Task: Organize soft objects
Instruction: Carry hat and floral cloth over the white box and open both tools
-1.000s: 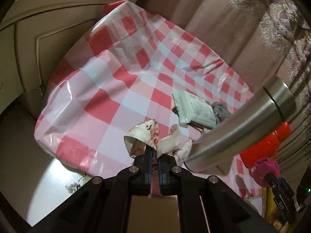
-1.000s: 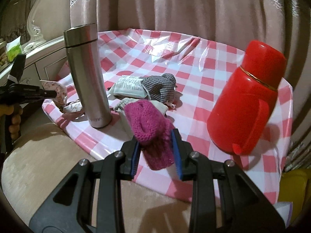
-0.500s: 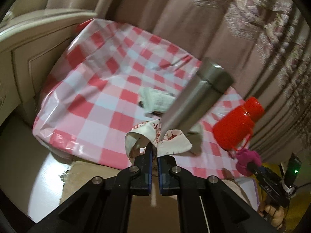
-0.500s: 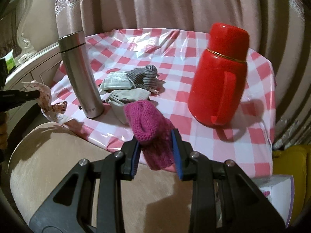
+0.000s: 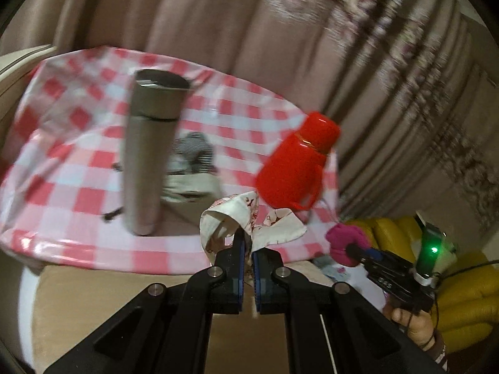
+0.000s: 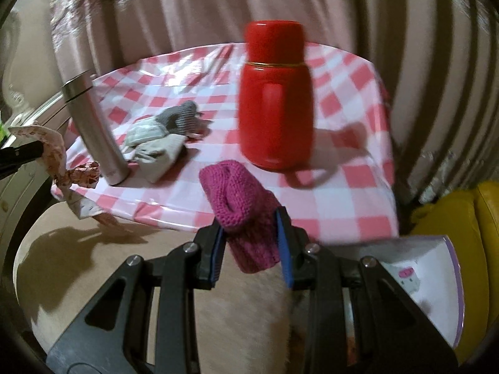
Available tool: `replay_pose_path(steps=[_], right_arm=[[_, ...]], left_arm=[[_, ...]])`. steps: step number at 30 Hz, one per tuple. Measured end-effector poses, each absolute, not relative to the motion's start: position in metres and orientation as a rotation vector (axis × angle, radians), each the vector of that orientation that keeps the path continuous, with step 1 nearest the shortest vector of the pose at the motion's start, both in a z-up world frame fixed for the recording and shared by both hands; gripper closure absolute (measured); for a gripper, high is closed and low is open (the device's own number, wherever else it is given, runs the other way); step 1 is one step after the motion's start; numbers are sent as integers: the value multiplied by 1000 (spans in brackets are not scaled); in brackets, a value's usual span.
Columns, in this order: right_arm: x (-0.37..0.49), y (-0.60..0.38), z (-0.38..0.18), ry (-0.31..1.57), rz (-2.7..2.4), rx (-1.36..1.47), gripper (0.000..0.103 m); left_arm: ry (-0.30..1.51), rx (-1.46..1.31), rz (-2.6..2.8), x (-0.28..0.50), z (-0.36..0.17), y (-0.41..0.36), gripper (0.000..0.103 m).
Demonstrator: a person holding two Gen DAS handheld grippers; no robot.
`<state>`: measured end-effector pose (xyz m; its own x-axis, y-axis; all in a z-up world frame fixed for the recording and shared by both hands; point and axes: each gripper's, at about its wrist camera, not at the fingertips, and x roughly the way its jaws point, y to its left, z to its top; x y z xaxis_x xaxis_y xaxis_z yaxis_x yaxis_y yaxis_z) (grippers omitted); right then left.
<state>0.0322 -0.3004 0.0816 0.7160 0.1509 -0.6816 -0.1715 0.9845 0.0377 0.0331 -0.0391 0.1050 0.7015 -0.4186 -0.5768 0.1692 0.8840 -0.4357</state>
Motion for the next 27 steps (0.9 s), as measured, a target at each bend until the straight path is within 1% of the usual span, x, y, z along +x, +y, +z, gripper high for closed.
replay_pose_path(steps=[11, 15, 20, 27], right_arm=[[9, -375, 76, 782, 30, 42, 69], [0, -401, 74, 795, -26, 73, 69], [-9, -431, 77, 793, -99, 110, 66], [-21, -465, 82, 781, -181, 146, 66]], left_arm=[[770, -303, -558, 40, 116, -139, 98], [804, -273, -631, 40, 110, -175, 98], [849, -223, -715, 38, 101, -224, 98], [842, -152, -773, 51, 105, -277, 98]])
